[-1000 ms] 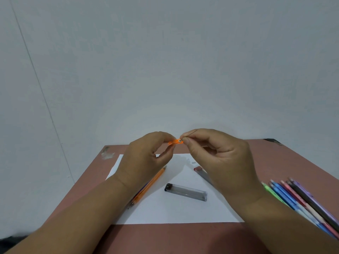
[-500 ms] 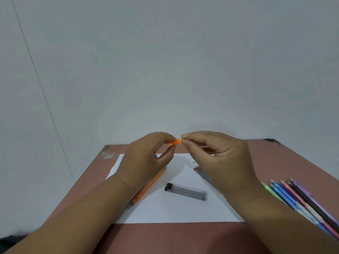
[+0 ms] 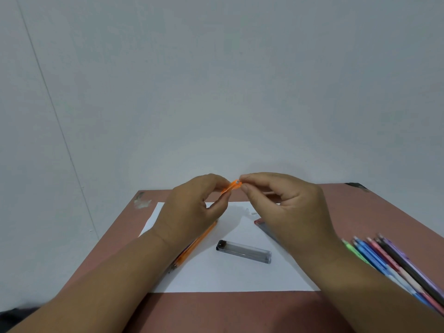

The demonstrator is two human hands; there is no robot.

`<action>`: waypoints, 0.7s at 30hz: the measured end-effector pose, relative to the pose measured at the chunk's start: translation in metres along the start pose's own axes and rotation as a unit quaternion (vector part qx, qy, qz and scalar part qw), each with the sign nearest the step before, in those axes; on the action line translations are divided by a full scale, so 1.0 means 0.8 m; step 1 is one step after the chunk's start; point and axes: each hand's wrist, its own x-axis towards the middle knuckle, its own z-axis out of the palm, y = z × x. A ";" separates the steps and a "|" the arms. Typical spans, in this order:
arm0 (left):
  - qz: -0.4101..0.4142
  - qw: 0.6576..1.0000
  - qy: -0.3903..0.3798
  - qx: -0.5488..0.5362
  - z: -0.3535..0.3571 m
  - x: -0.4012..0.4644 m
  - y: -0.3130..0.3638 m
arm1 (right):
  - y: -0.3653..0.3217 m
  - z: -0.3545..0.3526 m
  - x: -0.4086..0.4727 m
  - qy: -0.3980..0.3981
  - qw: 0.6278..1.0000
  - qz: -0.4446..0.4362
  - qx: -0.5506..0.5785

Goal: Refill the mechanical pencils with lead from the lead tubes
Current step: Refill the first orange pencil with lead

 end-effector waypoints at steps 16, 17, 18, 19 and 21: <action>-0.032 0.999 -0.007 -0.010 -0.003 0.000 -0.003 | 0.007 -0.006 0.007 -0.007 0.992 0.094 -0.079; -0.036 0.999 -0.004 -0.011 -0.003 0.000 -0.003 | 0.012 -0.006 0.007 -0.022 0.989 0.106 -0.096; -0.043 0.999 -0.001 -0.012 -0.002 0.000 -0.004 | 0.018 -0.006 0.007 -0.039 0.986 0.115 -0.116; -0.050 0.999 0.001 -0.009 -0.002 0.000 -0.005 | 0.025 -0.006 0.007 -0.054 0.982 0.123 -0.132; -0.055 0.998 0.004 -0.001 -0.001 0.000 -0.008 | 0.038 -0.007 0.007 -0.089 0.971 0.140 -0.173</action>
